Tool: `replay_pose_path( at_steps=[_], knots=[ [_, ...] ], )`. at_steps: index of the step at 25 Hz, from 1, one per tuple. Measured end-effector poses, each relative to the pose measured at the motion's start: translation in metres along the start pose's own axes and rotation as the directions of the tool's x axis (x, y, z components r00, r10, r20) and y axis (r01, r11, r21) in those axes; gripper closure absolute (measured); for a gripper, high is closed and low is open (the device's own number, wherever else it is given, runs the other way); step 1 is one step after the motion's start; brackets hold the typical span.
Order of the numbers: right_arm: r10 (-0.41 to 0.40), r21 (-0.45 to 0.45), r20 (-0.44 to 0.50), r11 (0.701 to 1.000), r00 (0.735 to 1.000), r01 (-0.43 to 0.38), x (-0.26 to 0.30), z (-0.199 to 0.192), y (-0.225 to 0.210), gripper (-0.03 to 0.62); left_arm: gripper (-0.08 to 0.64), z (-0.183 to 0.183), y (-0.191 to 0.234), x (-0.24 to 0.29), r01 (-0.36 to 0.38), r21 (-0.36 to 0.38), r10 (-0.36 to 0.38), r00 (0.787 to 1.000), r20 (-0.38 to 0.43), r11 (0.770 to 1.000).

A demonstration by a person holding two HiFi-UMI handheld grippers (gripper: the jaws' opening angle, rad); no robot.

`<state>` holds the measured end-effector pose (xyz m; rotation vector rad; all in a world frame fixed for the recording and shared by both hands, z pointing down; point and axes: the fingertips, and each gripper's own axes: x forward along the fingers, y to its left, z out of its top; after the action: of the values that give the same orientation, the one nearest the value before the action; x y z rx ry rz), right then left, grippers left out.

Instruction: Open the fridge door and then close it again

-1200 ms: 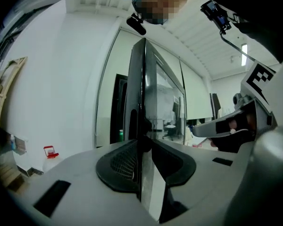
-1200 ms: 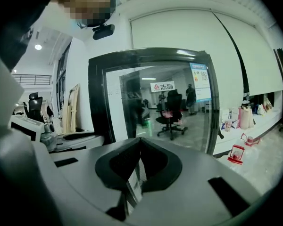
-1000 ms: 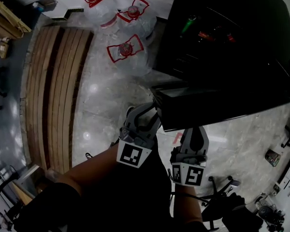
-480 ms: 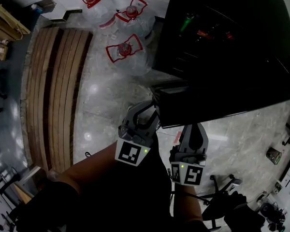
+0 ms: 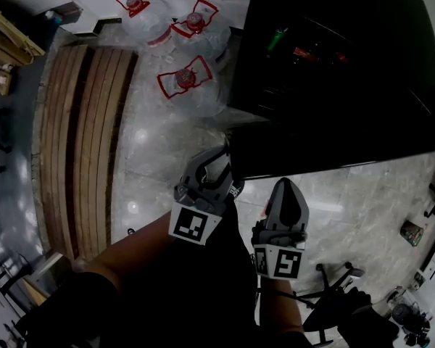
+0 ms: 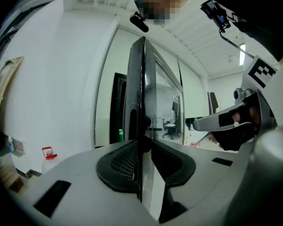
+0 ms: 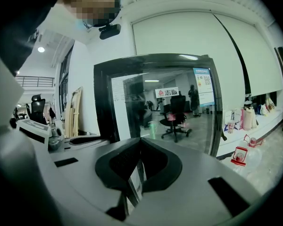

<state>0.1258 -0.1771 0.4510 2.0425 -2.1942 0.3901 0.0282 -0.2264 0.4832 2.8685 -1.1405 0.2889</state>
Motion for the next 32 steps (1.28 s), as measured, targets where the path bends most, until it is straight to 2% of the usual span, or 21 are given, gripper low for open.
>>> replay_pose_path(
  at_steps=[5, 9, 12, 14, 20, 28, 32],
  knots=[
    [-0.005, -0.002, -0.015, 1.0, 1.0, 0.005, 0.008, -0.001, -0.006, 0.577, 0.462, 0.004, 0.02, 0.019, -0.006, 0.014, 0.005, 1.0, 0.018, 1.0],
    [-0.014, 0.005, -0.017, 1.0, 1.0, 0.014, 0.017, -0.001, -0.012, 0.577, 0.456, 0.002, 0.038, 0.036, -0.018, -0.052, 0.018, 1.0, 0.005, 0.998],
    [-0.01, 0.007, -0.028, 1.0, 1.0, 0.01, 0.023, -0.003, -0.015, 0.577, 0.456, 0.006, 0.048, 0.05, -0.002, -0.023, 0.002, 1.0, 0.02, 1.0],
    [-0.013, 0.011, -0.023, 1.0, 1.0, 0.014, 0.025, -0.003, -0.017, 0.577, 0.454, 0.008, 0.055, 0.058, -0.005, -0.049, 0.007, 1.0, 0.028, 0.999],
    [-0.023, 0.016, -0.031, 1.0, 0.999, 0.023, 0.037, -0.006, -0.026, 0.577, 0.446, 0.011, 0.073, 0.082, -0.002, -0.065, 0.005, 0.999, 0.04, 0.998],
    [-0.04, 0.017, -0.048, 0.999, 0.998, 0.041, 0.039, -0.008, -0.034, 0.577, 0.442, 0.017, 0.085, 0.102, 0.0, -0.066, 0.004, 0.998, 0.055, 0.998],
    [-0.044, 0.017, -0.059, 0.999, 0.997, 0.045, 0.039, -0.007, -0.038, 0.577, 0.442, 0.017, 0.087, 0.104, -0.002, -0.042, 0.005, 0.998, 0.067, 0.999]
  ],
)
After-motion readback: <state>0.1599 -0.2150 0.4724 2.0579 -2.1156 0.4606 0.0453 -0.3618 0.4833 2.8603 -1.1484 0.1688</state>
